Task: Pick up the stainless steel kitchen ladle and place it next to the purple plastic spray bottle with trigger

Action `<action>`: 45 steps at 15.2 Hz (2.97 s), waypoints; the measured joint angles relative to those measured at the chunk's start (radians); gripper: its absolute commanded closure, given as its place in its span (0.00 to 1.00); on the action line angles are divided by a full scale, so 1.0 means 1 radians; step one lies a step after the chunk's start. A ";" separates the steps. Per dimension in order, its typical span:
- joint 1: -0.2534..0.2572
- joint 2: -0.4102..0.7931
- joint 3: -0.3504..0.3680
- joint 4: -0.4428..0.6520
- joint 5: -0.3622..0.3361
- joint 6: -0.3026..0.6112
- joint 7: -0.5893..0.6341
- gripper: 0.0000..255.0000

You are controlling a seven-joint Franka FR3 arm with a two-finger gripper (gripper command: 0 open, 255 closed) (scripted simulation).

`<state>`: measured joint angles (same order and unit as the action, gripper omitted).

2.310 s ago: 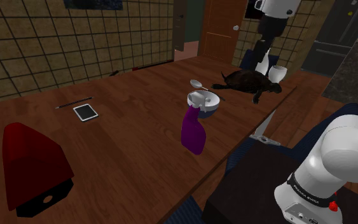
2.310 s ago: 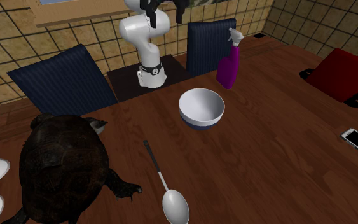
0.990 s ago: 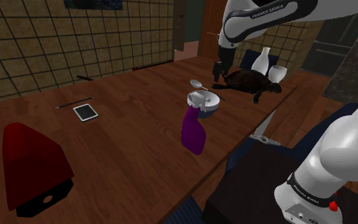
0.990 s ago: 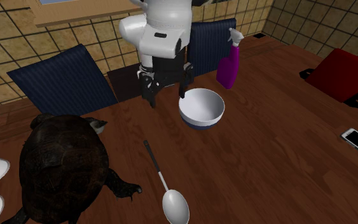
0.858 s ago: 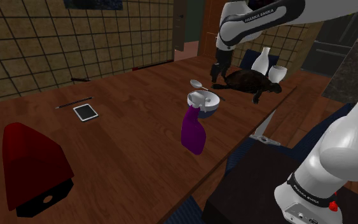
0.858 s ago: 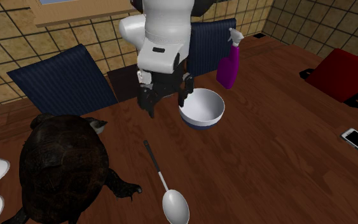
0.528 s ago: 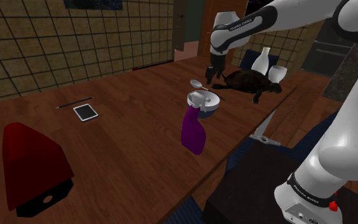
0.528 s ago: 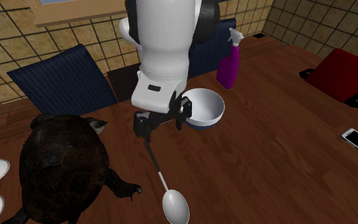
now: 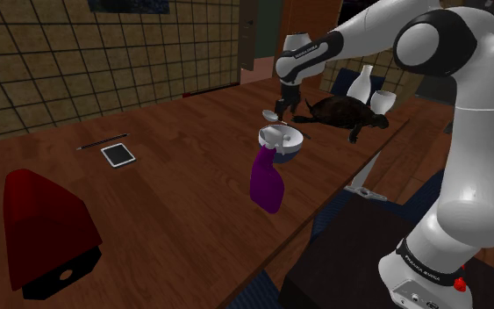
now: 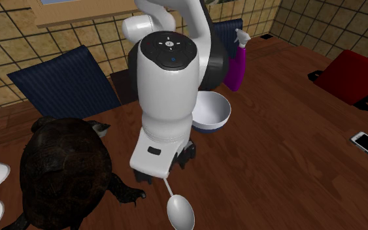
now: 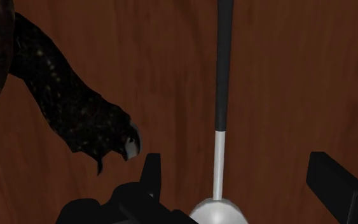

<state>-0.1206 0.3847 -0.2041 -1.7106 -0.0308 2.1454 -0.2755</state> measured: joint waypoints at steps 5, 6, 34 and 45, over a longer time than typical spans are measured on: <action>-0.009 0.039 0.001 -0.008 0.007 0.047 -0.006 0.00; -0.009 0.044 0.001 -0.017 0.008 0.061 -0.006 0.00; -0.009 0.011 -0.002 0.040 0.004 -0.027 -0.011 1.00; -0.007 -0.028 -0.005 0.132 -0.001 -0.158 -0.017 1.00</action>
<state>-0.1279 0.3566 -0.2093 -1.5788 -0.0315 1.9874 -0.2924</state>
